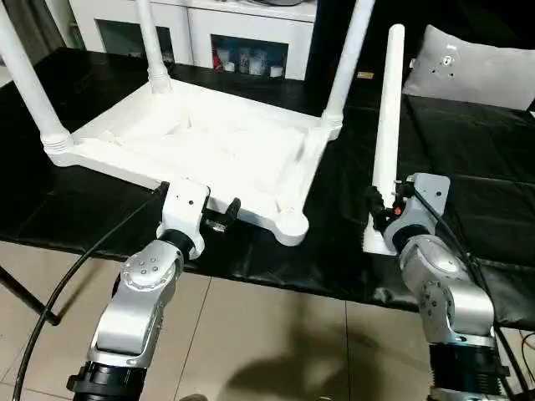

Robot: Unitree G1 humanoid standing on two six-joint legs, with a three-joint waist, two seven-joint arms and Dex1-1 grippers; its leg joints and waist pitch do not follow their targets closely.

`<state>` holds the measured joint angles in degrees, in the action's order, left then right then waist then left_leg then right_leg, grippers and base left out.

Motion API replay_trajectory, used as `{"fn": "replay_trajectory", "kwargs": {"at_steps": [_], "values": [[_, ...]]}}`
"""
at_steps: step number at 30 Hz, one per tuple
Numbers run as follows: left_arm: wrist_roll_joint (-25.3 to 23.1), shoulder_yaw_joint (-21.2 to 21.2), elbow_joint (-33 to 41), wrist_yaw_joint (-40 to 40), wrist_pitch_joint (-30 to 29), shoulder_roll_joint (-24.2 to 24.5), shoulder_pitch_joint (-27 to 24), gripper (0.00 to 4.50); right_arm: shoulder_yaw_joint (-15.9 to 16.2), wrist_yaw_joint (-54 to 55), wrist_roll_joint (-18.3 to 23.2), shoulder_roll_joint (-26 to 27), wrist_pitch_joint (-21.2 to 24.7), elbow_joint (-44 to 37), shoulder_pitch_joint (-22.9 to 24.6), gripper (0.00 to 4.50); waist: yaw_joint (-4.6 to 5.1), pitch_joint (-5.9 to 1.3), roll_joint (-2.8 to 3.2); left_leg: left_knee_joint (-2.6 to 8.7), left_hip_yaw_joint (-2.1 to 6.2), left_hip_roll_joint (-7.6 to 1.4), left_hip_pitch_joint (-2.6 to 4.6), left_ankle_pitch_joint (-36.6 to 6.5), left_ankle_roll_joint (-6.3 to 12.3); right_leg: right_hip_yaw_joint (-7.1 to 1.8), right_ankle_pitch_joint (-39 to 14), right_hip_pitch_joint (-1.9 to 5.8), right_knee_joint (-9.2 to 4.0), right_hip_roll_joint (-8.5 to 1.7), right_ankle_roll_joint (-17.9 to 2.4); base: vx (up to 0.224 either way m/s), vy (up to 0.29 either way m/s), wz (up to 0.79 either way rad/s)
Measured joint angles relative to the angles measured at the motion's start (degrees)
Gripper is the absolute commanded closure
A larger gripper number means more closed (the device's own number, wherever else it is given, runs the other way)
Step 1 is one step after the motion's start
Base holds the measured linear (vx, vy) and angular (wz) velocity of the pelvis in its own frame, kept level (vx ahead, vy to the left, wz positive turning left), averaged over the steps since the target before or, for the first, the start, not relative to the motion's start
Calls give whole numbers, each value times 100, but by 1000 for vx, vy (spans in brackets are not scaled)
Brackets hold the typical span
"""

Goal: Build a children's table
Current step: Move to table

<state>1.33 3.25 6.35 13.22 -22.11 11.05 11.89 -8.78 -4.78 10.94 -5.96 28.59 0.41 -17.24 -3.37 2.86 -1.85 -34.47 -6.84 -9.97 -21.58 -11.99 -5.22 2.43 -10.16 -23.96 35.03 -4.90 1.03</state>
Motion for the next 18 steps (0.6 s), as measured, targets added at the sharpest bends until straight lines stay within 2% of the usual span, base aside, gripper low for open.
{"fn": "replay_trajectory", "kwargs": {"at_steps": [3, 7, 10, 15, 17, 18], "values": [[20, -6, -144, 46, -2, 32, 123, 0, 120, -256, 3, 9, -308, 1, -54, 265, -3, 3, 3, 1, -8, -12, 14, 15, -22, -3, 4, 6, 0, 8, 9, 0, 0, 0], [499, -181, -260, 404, -79, -59, 679, 0, -20, -708, 504, 147, -488, 32, -434, 265, -9, 5, 1, 0, -16, -13, 26, 34, -26, -13, 31, 13, -2, 8, 8, 0, 0, 0], [907, -256, -155, 687, -178, -151, 992, 0, -191, -964, 913, 238, -502, 68, -641, 265, -37, 4, -3, 0, -21, -13, 38, 34, -25, -14, 34, 14, -1, 4, 4, 0, 0, 0], [1173, -322, -224, 774, -309, -367, 1316, 0, -426, -1534, 1530, 273, -550, 312, -762, 265, -71, 4, -2, 0, -26, -18, 19, 42, -13, -8, 50, -6, -2, 5, -24, 0, 0, 0], [1505, -499, -264, 770, -508, -602, 1493, 0, -483, -1721, 1768, 306, -474, 322, -817, 265, -93, 5, -2, 0, -31, -19, 16, 43, -9, -9, 49, -9, -3, 5, -27, 0, 0, 0], [1826, -634, -280, 782, -699, -768, 1644, 0, -537, -1871, 2031, 325, -267, 323, -892, 265, -103, 5, -4, 0, -35, -19, 17, 43, -8, -10, 48, -9, -4, 5, -28, 0, 0, 0]]}}
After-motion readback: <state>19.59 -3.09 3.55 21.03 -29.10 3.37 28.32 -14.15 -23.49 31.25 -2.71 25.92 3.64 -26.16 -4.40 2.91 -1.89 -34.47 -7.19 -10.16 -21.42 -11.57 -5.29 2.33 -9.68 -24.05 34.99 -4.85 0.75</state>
